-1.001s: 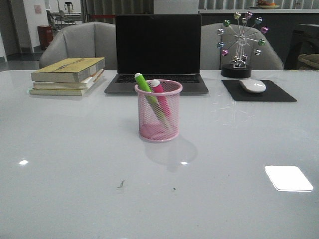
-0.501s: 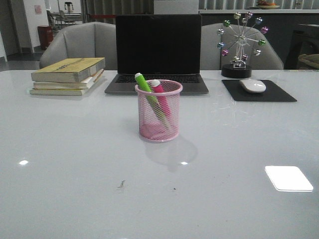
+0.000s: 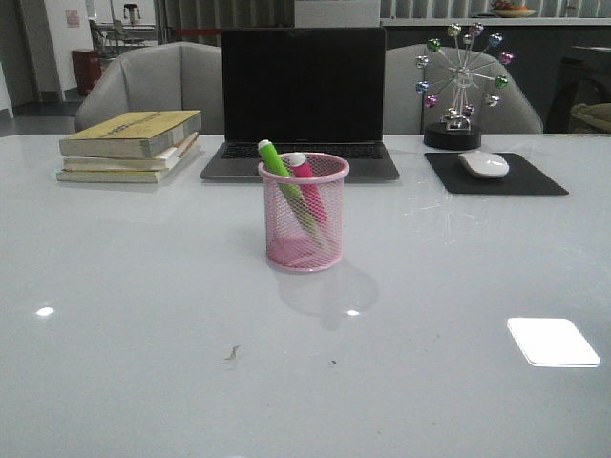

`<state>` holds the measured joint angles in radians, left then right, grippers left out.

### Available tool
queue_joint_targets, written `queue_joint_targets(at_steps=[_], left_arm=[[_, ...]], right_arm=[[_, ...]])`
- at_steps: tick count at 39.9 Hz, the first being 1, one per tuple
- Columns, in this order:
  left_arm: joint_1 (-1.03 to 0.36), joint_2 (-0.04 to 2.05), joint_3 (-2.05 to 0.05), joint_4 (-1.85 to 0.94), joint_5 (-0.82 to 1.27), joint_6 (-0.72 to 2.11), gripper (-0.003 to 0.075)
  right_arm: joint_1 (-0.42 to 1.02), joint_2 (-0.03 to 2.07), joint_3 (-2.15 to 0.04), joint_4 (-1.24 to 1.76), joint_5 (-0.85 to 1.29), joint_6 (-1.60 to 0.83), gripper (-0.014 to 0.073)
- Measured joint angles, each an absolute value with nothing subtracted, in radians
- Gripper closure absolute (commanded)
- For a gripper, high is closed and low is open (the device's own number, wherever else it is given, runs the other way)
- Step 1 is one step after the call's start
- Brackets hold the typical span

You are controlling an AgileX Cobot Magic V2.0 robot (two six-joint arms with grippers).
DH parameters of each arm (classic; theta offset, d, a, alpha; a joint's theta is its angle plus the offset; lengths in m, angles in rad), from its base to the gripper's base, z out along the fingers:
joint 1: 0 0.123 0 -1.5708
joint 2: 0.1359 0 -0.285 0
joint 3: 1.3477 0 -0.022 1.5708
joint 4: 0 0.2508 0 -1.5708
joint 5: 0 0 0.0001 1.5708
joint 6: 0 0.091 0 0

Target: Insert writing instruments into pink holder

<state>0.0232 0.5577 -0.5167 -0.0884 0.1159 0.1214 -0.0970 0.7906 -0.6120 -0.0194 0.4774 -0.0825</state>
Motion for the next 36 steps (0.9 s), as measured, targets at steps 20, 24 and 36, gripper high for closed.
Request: queue_joint_targets(at_steps=[20,24,36], left_arm=[[0.023,0.558,-0.517,-0.089,0.079,0.121,0.0346],[0.023,0.558,-0.517,-0.089,0.079,0.121,0.0346],[0.023,0.558,-0.517,-0.089,0.079,0.121,0.0346]], right_arm=[[-0.097,0.791,-0.612,0.021,0.477,-0.083,0.0567],[-0.097,0.791,-0.612,0.027,0.477,-0.083,0.0567],[-0.097,0.791,-0.612,0.029,0.479,-0.083,0.0567]])
